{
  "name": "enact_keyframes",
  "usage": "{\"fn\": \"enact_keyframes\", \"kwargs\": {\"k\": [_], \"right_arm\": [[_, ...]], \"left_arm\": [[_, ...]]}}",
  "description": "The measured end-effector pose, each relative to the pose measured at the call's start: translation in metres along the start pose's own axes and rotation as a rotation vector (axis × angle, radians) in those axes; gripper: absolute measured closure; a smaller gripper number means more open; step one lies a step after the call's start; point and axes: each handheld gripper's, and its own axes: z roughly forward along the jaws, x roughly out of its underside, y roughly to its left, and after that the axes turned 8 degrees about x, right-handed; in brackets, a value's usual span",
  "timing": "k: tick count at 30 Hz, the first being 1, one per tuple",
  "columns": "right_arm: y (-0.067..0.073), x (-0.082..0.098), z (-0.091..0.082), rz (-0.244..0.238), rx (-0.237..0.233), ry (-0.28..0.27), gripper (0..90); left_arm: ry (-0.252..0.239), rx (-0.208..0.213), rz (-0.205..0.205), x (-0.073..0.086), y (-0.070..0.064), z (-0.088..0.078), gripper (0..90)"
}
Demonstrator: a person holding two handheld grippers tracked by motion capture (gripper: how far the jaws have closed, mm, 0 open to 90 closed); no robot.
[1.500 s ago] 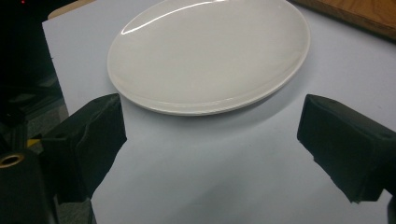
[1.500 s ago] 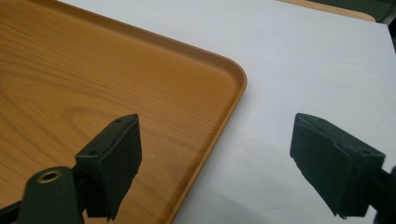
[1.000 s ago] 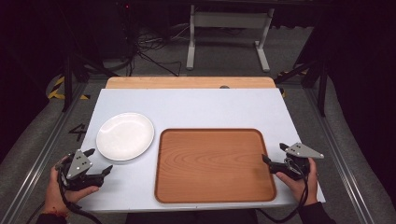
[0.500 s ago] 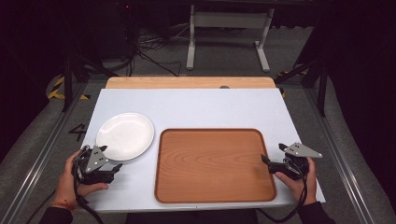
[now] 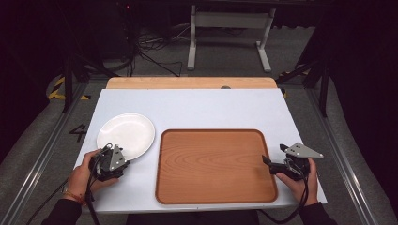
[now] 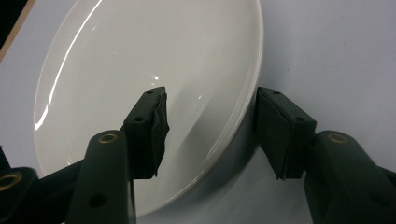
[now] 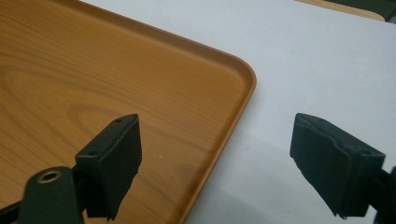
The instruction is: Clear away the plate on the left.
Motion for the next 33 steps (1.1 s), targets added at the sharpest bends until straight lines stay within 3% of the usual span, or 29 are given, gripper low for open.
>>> {"fn": "enact_keyframes", "kwargs": {"k": [2, 4, 8, 11, 12, 13, 16, 22, 24, 26, 29, 33], "right_arm": [[0.001, 0.000, 0.000, -0.001, -0.002, 0.001, 17.2], [0.002, -0.001, 0.000, -0.006, -0.001, 0.001, 17.1], [0.001, -0.001, 0.000, -0.004, 0.000, 0.001, 16.7], [0.002, -0.001, 0.001, -0.007, -0.001, 0.002, 16.6], [0.002, -0.001, 0.000, -0.009, -0.001, 0.003, 16.7], [0.002, -0.001, 0.000, -0.012, 0.001, 0.003, 16.6], [0.002, -0.001, 0.000, -0.010, 0.002, 0.002, 16.5], [0.003, -0.001, 0.002, -0.026, -0.006, 0.005, 16.3], [0.003, -0.001, 0.001, -0.024, -0.003, 0.006, 16.3], [0.002, -0.001, 0.000, -0.017, -0.001, 0.003, 16.3], [0.001, 0.000, 0.001, -0.011, 0.002, 0.004, 16.3], [0.002, -0.001, 0.001, -0.020, 0.001, 0.006, 16.3]], "left_arm": [[0.015, -0.022, 0.027, -0.003, -0.001, 0.001, 48.8], [0.015, -0.014, 0.033, -0.004, -0.001, 0.003, 48.3], [0.052, -0.035, 0.095, -0.008, -0.006, 0.004, 60.2], [0.053, -0.023, 0.096, -0.008, -0.007, 0.005, 66.7], [0.061, -0.015, 0.115, -0.009, -0.007, 0.005, 68.9], [0.065, -0.021, 0.124, -0.009, -0.009, 0.005, 73.5], [0.085, -0.040, 0.153, -0.011, -0.012, 0.006, 75.4], [0.113, -0.102, 0.225, -0.016, -0.018, 0.008, 80.7], [0.130, -0.129, 0.275, -0.020, -0.020, 0.007, 81.6], [0.117, -0.157, 0.273, -0.021, -0.022, 0.004, 83.4], [0.099, -0.224, 0.316, -0.024, -0.021, -0.006, 86.9], [0.073, -0.224, 0.308, -0.026, -0.020, -0.013, 87.6]]}}
